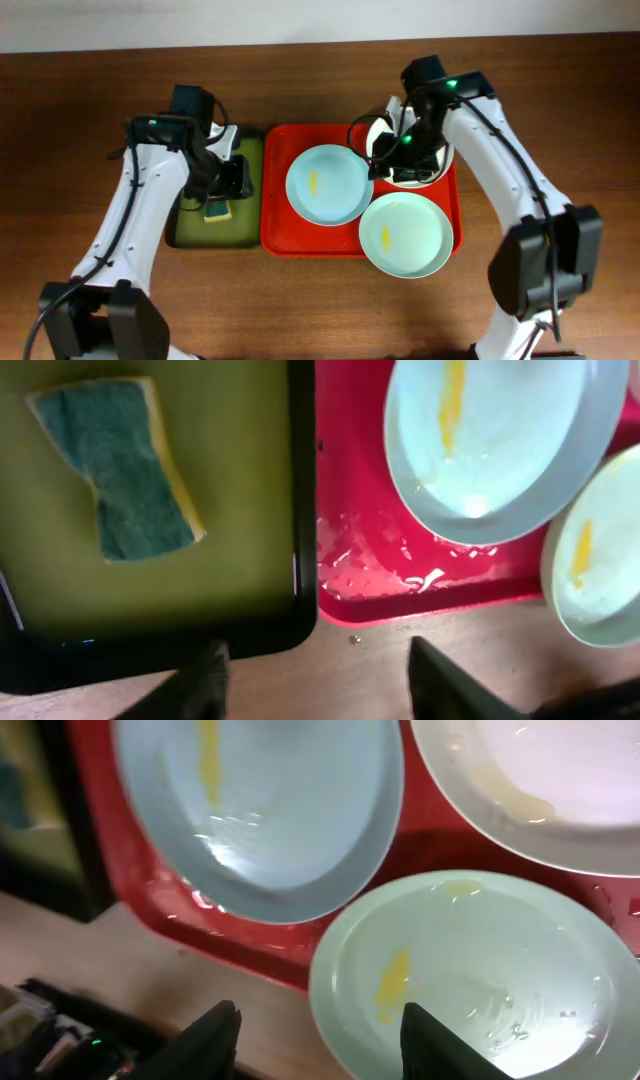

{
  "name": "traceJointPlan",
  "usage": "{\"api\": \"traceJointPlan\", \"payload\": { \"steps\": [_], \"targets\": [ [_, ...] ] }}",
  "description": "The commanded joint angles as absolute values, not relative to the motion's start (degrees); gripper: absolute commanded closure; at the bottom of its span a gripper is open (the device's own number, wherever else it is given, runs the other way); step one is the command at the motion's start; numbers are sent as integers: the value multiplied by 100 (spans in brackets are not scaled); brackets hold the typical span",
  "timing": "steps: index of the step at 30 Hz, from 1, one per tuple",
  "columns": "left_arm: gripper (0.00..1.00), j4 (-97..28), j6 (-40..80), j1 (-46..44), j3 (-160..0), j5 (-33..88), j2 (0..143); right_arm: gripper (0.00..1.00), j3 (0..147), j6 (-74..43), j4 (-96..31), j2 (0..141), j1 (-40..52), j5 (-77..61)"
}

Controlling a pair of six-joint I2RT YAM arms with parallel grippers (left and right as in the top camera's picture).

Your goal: Clean dirty plates on tray and stack at the side

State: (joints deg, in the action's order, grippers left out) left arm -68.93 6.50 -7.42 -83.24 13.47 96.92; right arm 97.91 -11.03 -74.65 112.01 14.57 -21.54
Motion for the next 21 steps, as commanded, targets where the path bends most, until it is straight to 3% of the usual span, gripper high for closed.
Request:
{"api": "traceJointPlan", "payload": {
  "steps": [1, 3, 8, 10, 17, 21],
  "targets": [
    [41, -6796, 834, -849, -8296, 976, 9686, 47, 9762, -1450, -7096, 11579, 1785, -1109],
    [42, -6801, 834, -847, -8296, 685, 9686, 50, 9760, -1448, -6641, 11705, 1894, -849],
    [41, -6355, 836, -847, -8296, -145, 9686, 75, 9741, -1450, -6333, 11944, 1918, -270],
    [35, -6195, 1135, -845, -8296, -506, 9686, 75, 9609, -1962, -6206, 11944, 1918, -276],
    [36, -6088, 1347, -405, -8296, -696, 9686, 81, 8997, -2003, -5712, 11944, 1918, -598],
    [33, -6191, 1341, 270, -8296, 95, 9686, 82, 8777, -2032, -5400, 11944, 1918, -805]
  ]
}}
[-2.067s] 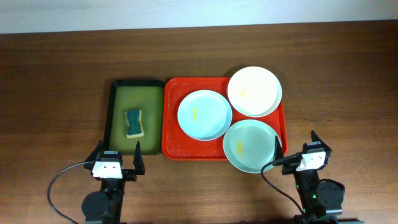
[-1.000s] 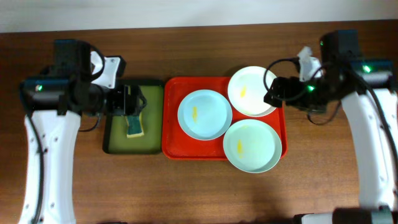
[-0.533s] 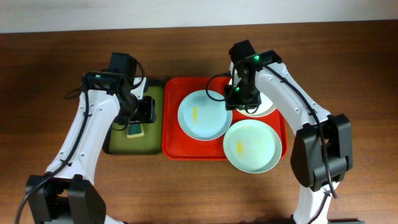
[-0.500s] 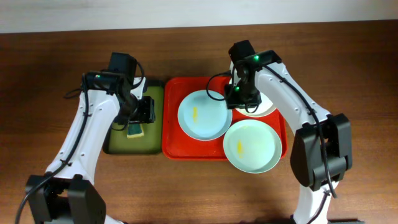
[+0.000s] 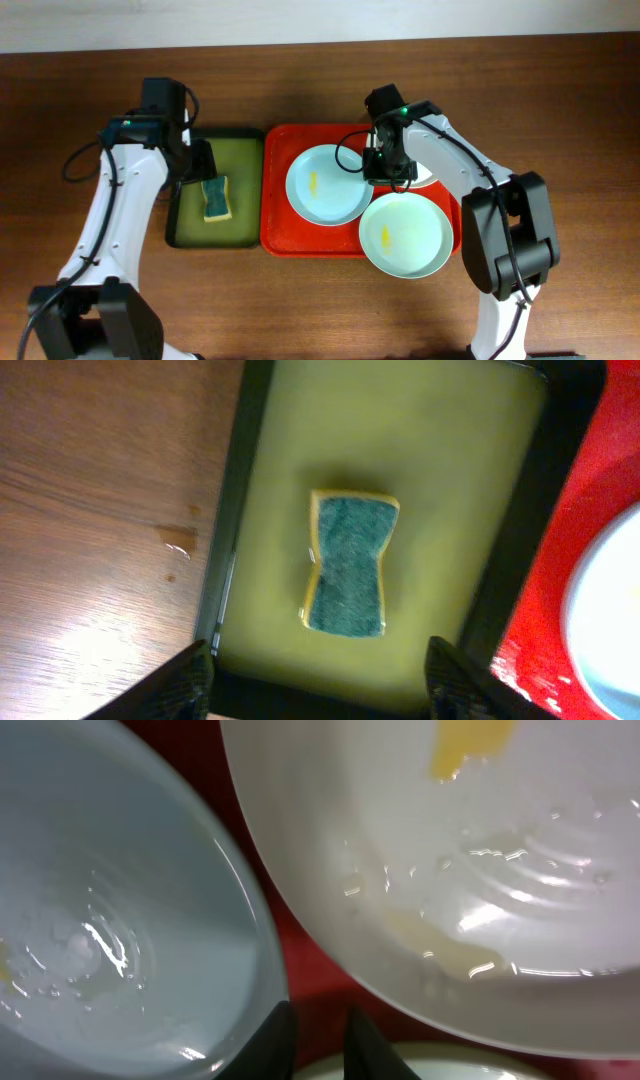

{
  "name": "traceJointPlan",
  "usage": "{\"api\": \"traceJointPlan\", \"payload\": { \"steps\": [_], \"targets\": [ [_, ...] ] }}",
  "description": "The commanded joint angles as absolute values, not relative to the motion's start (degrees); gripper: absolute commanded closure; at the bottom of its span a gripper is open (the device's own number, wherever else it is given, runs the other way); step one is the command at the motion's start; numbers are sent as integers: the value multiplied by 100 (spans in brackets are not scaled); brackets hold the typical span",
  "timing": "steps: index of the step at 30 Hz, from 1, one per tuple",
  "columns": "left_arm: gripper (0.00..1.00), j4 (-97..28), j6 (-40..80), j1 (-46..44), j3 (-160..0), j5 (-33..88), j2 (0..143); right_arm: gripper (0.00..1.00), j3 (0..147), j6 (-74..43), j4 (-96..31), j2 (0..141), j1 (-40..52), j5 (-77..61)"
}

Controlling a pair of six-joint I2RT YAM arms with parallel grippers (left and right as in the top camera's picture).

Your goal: Clean dirty plates on tray and stack at the side

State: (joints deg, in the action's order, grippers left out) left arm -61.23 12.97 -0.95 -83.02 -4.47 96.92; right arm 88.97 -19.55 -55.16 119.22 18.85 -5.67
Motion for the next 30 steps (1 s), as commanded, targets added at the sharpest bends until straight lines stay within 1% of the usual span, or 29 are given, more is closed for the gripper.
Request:
{"api": "traceJointPlan", "payload": {
  "steps": [1, 2, 4, 6, 7, 8, 10, 13, 15, 16, 17, 18, 19, 20, 23, 24, 26, 27, 28, 29, 30],
  "targets": [
    [33, -6187, 1341, 314, -8296, 115, 9686, 82, 8764, -2029, -5260, 11944, 1918, -1050],
    [33, -6189, 1341, 316, -8296, 115, 9686, 82, 8764, -2045, -5194, 11944, 1918, -1096],
    [33, -6195, 1341, 311, -8296, 113, 9686, 89, 8750, -2045, -5199, 11944, 1918, -1096],
    [32, -6193, 1343, 311, -8296, 115, 9686, 90, 8707, -2045, -5194, 11944, 1918, -1096],
    [32, -6193, 1343, 311, -8296, 115, 9686, 89, 8632, -2045, -5190, 11944, 1918, -1096],
    [31, -6193, 1343, 311, -8296, 115, 9686, 85, 8497, -2045, -5063, 11944, 1925, -1098],
    [30, -6193, 1343, 311, -8296, 132, 9686, 87, 8431, -2045, -4963, 11933, 1922, -1100],
    [30, -6198, 1343, 311, -8296, 132, 9686, 73, 8680, -1992, -5148, 11922, 1922, -1181],
    [30, -6198, 1343, 311, -8296, 132, 9686, 70, 8989, -1979, -5376, 11917, 1916, -1181],
    [30, -6198, 1343, 311, -8296, 132, 9686, 71, 9061, -1984, -5408, 11917, 1916, -1184],
    [30, -6198, 1343, 311, -8296, 132, 9686, 78, 9052, -2005, -5424, 11922, 1918, -1184],
    [30, -6202, 1343, 311, -8291, 132, 9686, 81, 8973, -2005, -5417, 11926, 1929, -1181],
    [29, -6208, 1343, 311, -8291, 132, 9686, 80, 8892, -2003, -5365, 11933, 1946, -1179],
    [29, -6208, 1343, 311, -8291, 132, 9686, 76, 8794, -2003, -5253, 11937, 1955, -1179],
    [29, -6217, 1343, 311, -8291, 132, 9686, 76, 8576, -2003, -4980, 11937, 1955, -1173],
    [28, -6217, 1343, 311, -8291, 132, 9686, 80, 8576, -2003, -4965, 11937, 1953, -1155],
    [28, -6217, 1343, 311, -8291, 132, 9686, 84, 8571, -2003, -4967, 11937, 1955, -1160],
    [28, -6217, 1343, 311, -8291, 132, 9686, 89, 8538, -2003, -4965, 11937, 1955, -1160],
    [28, -6219, 1343, 311, -8291, 132, 9686, 91, 8527, -2003, -4965, 11937, 1955, -1160],
    [28, -6219, 1343, 311, -8291, 132, 9686, 95, 8527, -2003, -4963, 11937, 1955, -1160],
    [27, -6219, 1343, 311, -8291, 132, 9686, 96, 8527, -2003, -4901, 11937, 1955, -1162]
  ]
}}
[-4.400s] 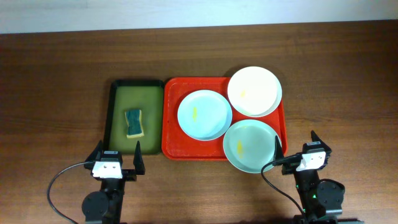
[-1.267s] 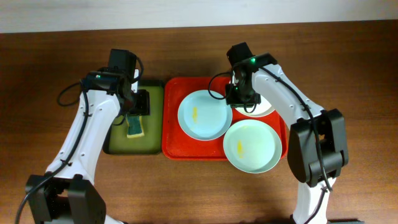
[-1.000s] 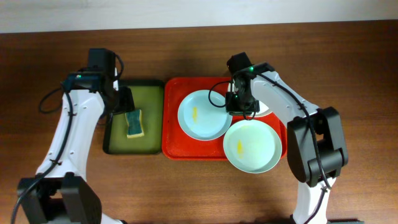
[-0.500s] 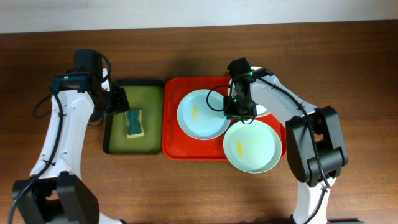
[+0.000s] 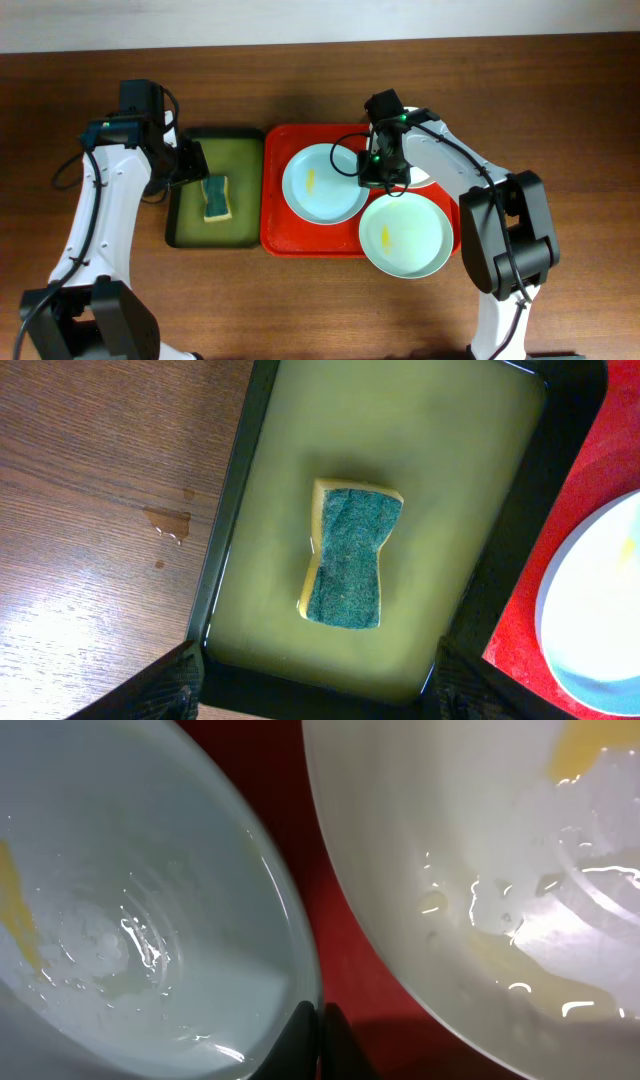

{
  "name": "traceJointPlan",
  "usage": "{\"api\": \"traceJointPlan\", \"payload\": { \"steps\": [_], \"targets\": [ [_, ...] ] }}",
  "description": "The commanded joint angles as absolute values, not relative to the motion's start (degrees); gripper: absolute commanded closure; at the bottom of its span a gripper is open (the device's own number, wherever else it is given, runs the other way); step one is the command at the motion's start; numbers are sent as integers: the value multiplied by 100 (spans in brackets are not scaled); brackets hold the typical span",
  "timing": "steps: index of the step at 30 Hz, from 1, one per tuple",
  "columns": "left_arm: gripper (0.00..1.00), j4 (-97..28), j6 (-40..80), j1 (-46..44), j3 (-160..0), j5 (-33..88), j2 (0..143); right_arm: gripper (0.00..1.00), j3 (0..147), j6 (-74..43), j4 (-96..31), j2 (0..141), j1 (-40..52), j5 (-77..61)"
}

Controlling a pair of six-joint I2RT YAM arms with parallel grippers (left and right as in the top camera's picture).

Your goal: Clean dirty plates on tray and stack at the side

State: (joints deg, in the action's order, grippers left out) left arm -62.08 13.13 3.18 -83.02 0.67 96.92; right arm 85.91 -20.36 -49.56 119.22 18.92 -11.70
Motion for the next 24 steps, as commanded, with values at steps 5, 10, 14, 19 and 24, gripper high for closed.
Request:
{"api": "traceJointPlan", "payload": {
  "steps": [5, 10, 14, 19, 24],
  "targets": [
    [31, -6326, 1190, 311, -8141, 132, 9692, 78, 8527, -2003, -4836, 11937, 1955, -1160],
    [43, -5837, 626, 311, -7612, 642, 9924, 92, 8527, -2003, -4810, 11937, 1955, -1162],
    [59, -5330, 14, 298, -7601, 1269, 10578, 92, 8527, -2003, -4792, 11937, 1955, -1160],
    [56, -5242, 19, 248, -7601, 1199, 11006, 91, 8527, -2001, -4792, 11937, 1955, -1160],
    [62, -5157, 506, 16, -7599, 327, 11024, 91, 8527, -2001, -4792, 11937, 1955, -1160]
  ]
}}
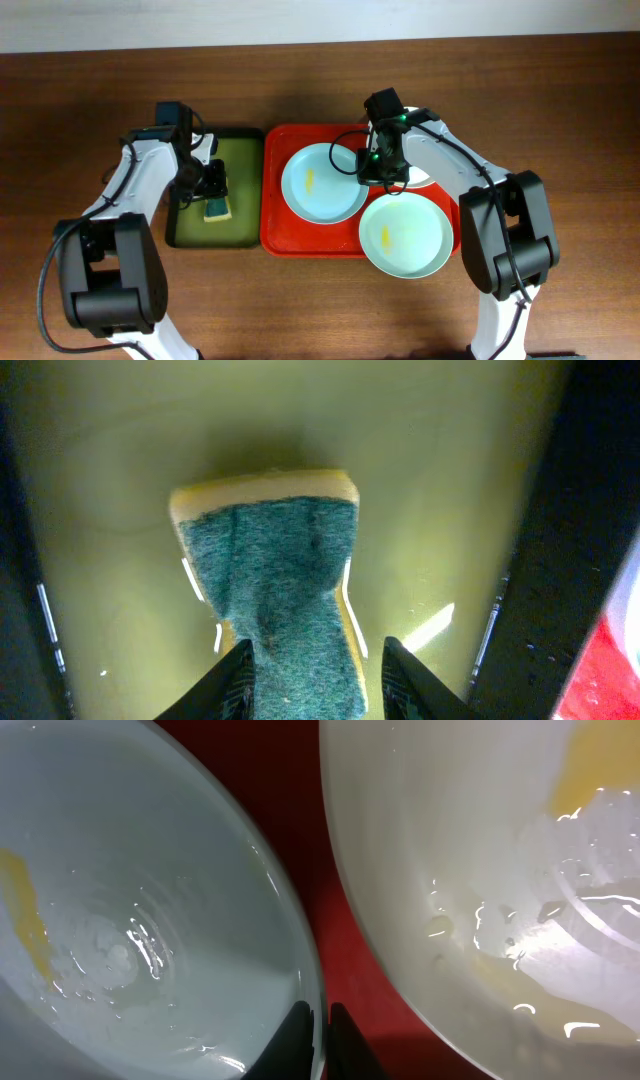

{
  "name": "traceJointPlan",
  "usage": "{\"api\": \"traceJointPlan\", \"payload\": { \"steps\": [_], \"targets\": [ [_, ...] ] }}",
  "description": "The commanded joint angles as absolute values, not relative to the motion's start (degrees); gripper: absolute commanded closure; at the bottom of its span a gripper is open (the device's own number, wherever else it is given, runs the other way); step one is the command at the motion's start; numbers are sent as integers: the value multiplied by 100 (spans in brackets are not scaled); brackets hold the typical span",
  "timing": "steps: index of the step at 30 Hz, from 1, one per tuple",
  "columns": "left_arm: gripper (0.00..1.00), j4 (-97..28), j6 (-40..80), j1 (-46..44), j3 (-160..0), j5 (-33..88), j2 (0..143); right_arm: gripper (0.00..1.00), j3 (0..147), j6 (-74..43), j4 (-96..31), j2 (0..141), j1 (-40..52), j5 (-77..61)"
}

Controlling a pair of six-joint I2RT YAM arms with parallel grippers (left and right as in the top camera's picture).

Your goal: Clean dirty plates on tray and stack at the side

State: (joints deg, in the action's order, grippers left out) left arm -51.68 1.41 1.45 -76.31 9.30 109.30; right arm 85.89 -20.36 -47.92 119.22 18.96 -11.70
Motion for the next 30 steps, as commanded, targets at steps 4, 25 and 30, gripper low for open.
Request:
{"api": "traceJointPlan", "payload": {
  "steps": [4, 25, 30],
  "targets": [
    [59, -5103, 733, -86, -7599, -5, 11067, 91, 8527, -2001, -4794, 11937, 1955, -1160],
    [100, -4591, 928, -60, -7972, 16, 9465, 95, 8527, -2003, -4886, 11937, 1955, -1361],
    [100, -5769, 567, -60, -9166, 19, 9330, 96, 8527, -2003, -4969, 11937, 1955, -1758]
  ]
}}
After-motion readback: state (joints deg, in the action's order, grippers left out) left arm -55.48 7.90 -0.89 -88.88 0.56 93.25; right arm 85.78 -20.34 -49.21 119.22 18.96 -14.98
